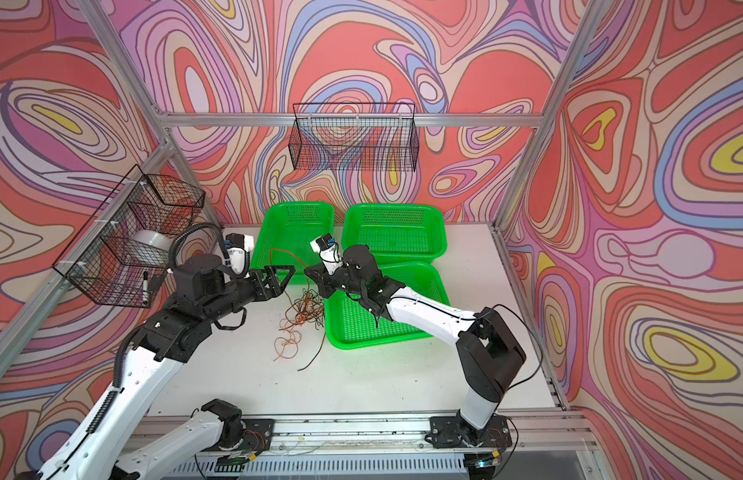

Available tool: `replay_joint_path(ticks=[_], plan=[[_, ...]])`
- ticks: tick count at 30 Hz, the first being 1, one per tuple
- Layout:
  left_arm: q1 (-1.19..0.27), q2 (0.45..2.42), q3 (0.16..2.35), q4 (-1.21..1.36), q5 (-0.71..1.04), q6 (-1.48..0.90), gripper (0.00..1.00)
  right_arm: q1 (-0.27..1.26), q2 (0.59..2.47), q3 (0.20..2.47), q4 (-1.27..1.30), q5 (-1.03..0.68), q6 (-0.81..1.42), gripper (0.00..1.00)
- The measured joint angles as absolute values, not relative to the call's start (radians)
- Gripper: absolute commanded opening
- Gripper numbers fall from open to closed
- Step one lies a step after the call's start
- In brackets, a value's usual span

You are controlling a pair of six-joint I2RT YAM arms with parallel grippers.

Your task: Untangle the cables

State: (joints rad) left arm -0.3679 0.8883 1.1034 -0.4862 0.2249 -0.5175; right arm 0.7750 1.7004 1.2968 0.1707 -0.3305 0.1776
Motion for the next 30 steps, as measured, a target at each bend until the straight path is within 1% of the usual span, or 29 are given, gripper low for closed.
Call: replay_joint_path(ticks=[6, 11, 17, 21, 25, 30], plan=[[-0.368, 0.809, 1.097, -0.545, 0.125, -0.392, 0.86, 0.773, 1.686, 1.349, 0.105, -0.328, 0.149, 0.0], [-0.368, 0.792, 1.001, -0.535, 0.093, -0.345, 0.86, 0.774, 1.683, 1.369, 0.057, -0.341, 0.139, 0.0], [-0.368, 0.793, 0.79, -0.378, 0.138, -0.332, 0.82, 0.773, 1.683, 1.472, -0.016, -0.365, 0.163, 0.0], [-0.37, 0.801, 0.682, -0.215, 0.179, -0.329, 0.82, 0.773, 1.683, 1.521, -0.033, -0.396, 0.205, 0.0], [-0.394, 0.834, 0.659, -0.084, 0.191, -0.322, 0.82, 0.774, 1.683, 1.543, -0.062, -0.422, 0.243, 0.0], [-0.436, 0.847, 0.66, -0.005, 0.175, -0.28, 0.77, 0.774, 1.683, 1.551, -0.093, -0.43, 0.257, 0.0]])
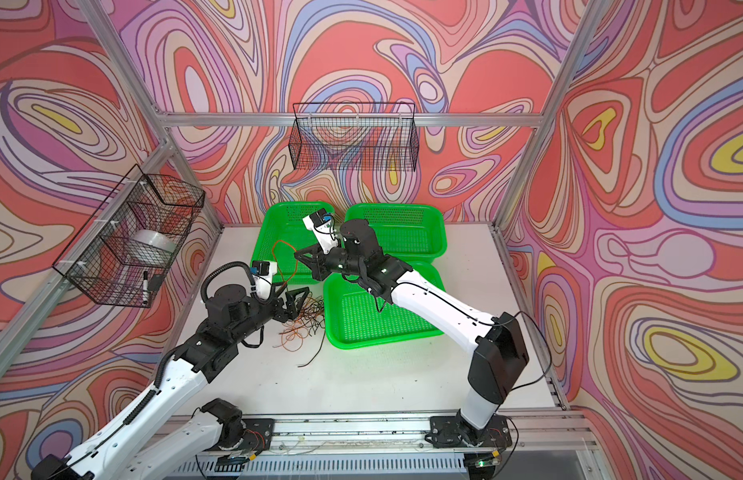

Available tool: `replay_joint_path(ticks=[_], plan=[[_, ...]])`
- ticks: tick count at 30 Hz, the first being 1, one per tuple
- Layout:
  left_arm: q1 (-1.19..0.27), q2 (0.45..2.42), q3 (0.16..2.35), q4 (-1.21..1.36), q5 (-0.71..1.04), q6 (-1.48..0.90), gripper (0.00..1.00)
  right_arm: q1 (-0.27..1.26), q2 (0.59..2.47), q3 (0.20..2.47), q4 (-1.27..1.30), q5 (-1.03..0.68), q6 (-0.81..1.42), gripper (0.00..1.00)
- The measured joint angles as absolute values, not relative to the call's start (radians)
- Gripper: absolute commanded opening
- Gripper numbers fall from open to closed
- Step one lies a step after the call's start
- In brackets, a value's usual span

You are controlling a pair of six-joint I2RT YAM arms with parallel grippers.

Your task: Untangle the cables

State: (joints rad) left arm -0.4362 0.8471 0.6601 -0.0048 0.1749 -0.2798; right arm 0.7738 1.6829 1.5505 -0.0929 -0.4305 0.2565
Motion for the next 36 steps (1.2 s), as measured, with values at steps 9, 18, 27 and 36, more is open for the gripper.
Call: replay_joint_path(ticks=[9, 18, 27, 36], plan=[[-0.445, 0.607, 0.597, -0.027, -0.047, -0.236, 0.73, 0.773, 1.679, 1.637, -0.182, -0.396, 0.184, 0.0], [-0.445, 0.627, 0.434, 0.012, -0.242, -0.239, 0.85, 0.773, 1.671, 1.738, -0.225, -0.411, 0.077, 0.0], [-0.445, 0.931, 0.445, 0.223, -0.171, -0.205, 0.88, 0.773, 1.629, 1.737, -0.288, -0.453, 0.007, 0.0], [-0.433, 1.106, 0.597, 0.294, -0.109, -0.175, 0.15, 0.772, 1.576, 1.695, -0.301, -0.452, -0.002, 0.0]])
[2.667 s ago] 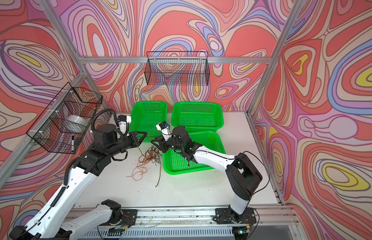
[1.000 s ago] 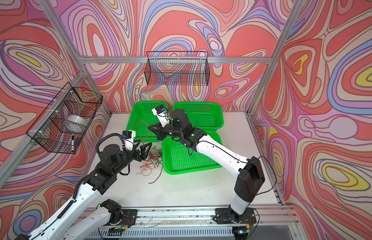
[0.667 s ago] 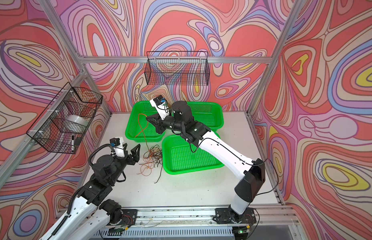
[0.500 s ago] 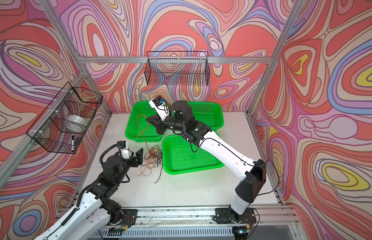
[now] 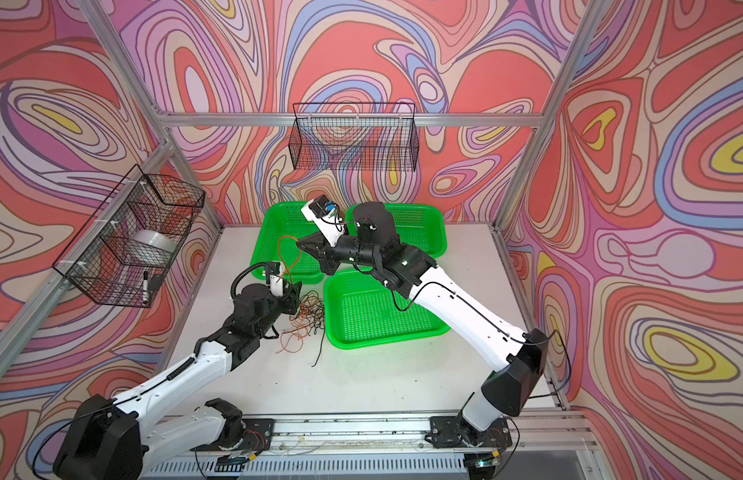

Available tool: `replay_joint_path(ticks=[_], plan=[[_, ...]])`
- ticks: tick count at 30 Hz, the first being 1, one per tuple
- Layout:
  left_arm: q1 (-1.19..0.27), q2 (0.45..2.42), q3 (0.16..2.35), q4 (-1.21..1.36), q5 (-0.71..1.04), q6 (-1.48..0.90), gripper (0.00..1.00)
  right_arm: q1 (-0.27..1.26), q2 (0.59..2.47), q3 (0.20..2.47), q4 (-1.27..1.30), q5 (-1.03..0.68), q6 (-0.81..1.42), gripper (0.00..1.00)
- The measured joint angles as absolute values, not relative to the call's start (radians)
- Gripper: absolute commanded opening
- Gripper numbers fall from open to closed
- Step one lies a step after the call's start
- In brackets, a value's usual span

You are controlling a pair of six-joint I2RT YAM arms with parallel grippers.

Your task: Untangle the cables

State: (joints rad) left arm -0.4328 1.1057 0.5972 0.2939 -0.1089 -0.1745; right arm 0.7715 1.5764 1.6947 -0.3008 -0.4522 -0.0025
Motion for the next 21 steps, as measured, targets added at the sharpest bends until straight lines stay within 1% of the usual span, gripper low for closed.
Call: replay_joint_path(ticks=[2, 3, 8, 10, 14, 16, 19, 21], plan=[[-0.433, 1.099, 0.633, 0.299, -0.087, -0.166, 0.03, 0.767, 1.558, 1.667, -0.299, -0.444, -0.002, 0.0], [-0.433, 1.092, 0.642, 0.296, -0.078, -0.162, 0.0, 0.764, 1.55, 1.654, -0.297, -0.439, -0.002, 0.0], [-0.433, 1.024, 0.678, 0.219, -0.046, -0.149, 0.0, 0.726, 1.499, 1.557, -0.267, -0.405, 0.012, 0.0], [-0.433, 0.995, 0.711, 0.155, -0.044, -0.142, 0.0, 0.71, 1.487, 1.523, -0.256, -0.384, 0.013, 0.07], [-0.433, 0.96, 0.824, 0.027, -0.042, -0.138, 0.0, 0.696, 1.485, 1.469, -0.239, -0.361, 0.004, 0.27], [-0.433, 0.947, 0.884, -0.027, -0.039, -0.138, 0.0, 0.696, 1.49, 1.445, -0.228, -0.361, 0.002, 0.33], [-0.433, 0.935, 0.958, -0.095, -0.037, -0.146, 0.0, 0.696, 1.516, 1.42, -0.202, -0.366, 0.012, 0.43], [-0.433, 0.931, 0.992, -0.134, -0.038, -0.154, 0.0, 0.696, 1.537, 1.4, -0.179, -0.369, 0.027, 0.48]])
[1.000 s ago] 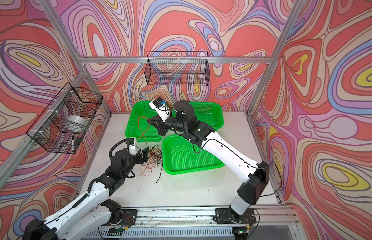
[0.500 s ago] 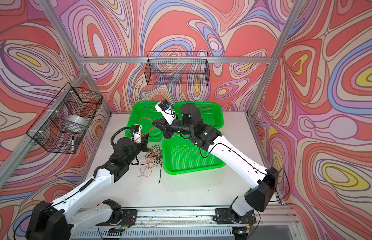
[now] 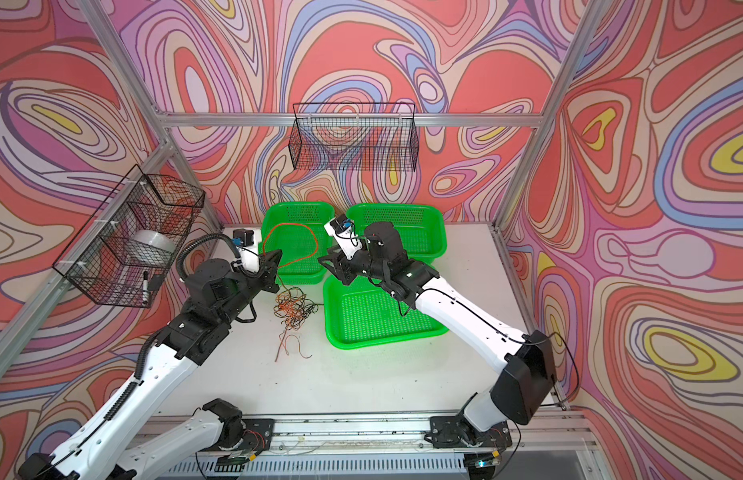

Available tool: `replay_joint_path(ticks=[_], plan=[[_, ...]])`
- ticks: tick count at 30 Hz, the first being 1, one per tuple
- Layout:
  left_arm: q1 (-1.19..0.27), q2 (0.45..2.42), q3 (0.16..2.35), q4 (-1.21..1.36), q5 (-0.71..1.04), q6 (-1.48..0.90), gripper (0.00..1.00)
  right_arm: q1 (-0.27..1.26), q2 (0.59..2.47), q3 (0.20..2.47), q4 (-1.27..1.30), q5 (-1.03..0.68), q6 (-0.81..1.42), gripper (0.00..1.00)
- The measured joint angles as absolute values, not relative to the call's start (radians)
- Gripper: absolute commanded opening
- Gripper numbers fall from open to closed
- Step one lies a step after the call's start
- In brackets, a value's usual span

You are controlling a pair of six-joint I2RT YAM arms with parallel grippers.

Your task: Untangle the cables

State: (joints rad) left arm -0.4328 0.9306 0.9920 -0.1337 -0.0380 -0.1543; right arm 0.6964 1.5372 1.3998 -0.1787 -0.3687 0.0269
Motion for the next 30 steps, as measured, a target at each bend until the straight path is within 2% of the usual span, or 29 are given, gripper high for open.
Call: replay_joint_path(ticks=[9, 16, 20, 24, 27, 28, 30], plan=[[-0.433, 0.938, 1.094, -0.297, -0.072, -0.192, 0.0, 0.717, 1.629, 1.324, -0.084, -0.406, 0.138, 0.56], [-0.433, 0.961, 1.106, -0.315, -0.068, -0.201, 0.0, 0.81, 1.719, 1.322, 0.039, -0.502, 0.245, 0.54], [-0.433, 0.978, 1.132, -0.323, -0.053, -0.204, 0.0, 0.831, 1.782, 1.328, 0.066, -0.543, 0.275, 0.42], [-0.433, 0.985, 1.176, -0.331, -0.039, -0.207, 0.0, 0.836, 1.86, 1.351, 0.06, -0.545, 0.299, 0.18], [-0.433, 0.988, 1.217, -0.342, -0.026, -0.206, 0.0, 0.837, 1.899, 1.351, 0.051, -0.531, 0.321, 0.04], [-0.433, 0.991, 1.233, -0.348, -0.023, -0.207, 0.0, 0.837, 1.906, 1.351, 0.05, -0.528, 0.327, 0.0], [-0.433, 1.0, 1.263, -0.357, -0.017, -0.207, 0.0, 0.838, 1.914, 1.351, 0.052, -0.524, 0.339, 0.0]])
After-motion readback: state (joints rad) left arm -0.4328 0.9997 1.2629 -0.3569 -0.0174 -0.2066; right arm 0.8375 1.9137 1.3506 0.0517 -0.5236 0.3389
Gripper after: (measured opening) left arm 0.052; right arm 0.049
